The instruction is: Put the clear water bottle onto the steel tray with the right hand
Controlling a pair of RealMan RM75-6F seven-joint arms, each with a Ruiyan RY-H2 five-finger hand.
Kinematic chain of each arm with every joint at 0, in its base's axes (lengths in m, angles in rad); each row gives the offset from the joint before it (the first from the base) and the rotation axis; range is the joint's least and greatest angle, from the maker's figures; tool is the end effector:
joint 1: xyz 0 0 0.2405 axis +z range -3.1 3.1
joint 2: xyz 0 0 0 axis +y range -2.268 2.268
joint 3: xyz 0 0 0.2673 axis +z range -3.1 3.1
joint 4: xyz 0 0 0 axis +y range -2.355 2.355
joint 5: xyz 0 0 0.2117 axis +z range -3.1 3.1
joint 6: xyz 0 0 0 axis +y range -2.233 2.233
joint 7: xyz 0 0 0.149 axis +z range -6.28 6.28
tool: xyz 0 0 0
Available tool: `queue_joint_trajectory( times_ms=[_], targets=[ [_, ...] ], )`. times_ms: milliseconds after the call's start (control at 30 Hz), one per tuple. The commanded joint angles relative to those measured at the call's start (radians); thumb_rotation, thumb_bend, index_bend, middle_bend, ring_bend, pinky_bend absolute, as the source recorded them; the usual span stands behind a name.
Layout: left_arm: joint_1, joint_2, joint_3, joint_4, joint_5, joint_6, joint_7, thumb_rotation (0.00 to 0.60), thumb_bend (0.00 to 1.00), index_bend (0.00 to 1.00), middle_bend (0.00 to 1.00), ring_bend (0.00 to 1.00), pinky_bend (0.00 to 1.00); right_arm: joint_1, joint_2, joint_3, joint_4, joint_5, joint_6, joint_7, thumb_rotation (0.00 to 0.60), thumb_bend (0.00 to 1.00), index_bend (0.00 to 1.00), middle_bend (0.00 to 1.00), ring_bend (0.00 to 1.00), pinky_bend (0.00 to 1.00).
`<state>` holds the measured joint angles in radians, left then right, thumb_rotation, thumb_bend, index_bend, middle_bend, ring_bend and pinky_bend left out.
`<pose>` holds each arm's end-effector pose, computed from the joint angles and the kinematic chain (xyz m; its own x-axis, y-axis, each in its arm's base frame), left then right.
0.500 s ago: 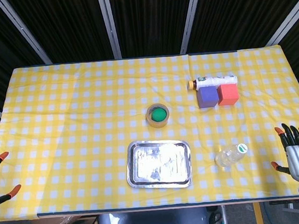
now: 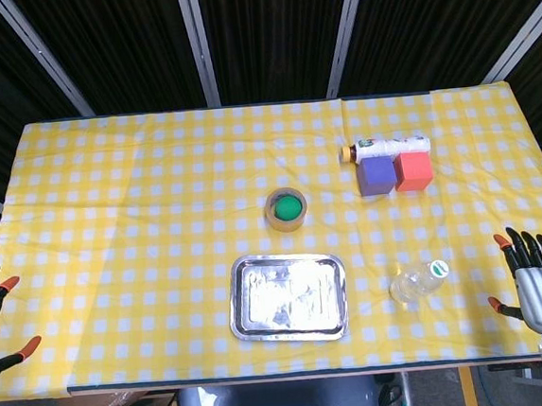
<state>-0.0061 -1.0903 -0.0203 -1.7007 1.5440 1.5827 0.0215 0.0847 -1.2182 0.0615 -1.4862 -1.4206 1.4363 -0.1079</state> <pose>-0.3105 0.1550 0.1710 0.3634 -0.0337 0.9310 0.9316 0.0192 -0.3630 -0.3509 -0.1902 0.1411 0.5037 -0.0453 0.8627 -0.8596 0.0734 0.5057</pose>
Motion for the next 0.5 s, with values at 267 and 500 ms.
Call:
queue_joint_trajectory(
  times_ms=[267, 500],
  targets=[
    [0.010, 0.008, 0.007, -0.011, 0.004, 0.007, 0.001, 0.600, 0.15, 0.15, 0.01, 0.00, 0.00, 0.046, 0.020, -0.005, -0.060, 0.003, -0.112, 0.087, 0.600, 0.21, 0.11, 0.06, 0.00, 0.00],
    [0.008, 0.004, 0.012, -0.014, 0.001, -0.007, 0.019, 0.600, 0.15, 0.15, 0.01, 0.00, 0.00, 0.123, 0.112, -0.007, -0.184, 0.023, -0.283, 0.195, 0.600, 0.21, 0.10, 0.06, 0.00, 0.00]
  ],
)
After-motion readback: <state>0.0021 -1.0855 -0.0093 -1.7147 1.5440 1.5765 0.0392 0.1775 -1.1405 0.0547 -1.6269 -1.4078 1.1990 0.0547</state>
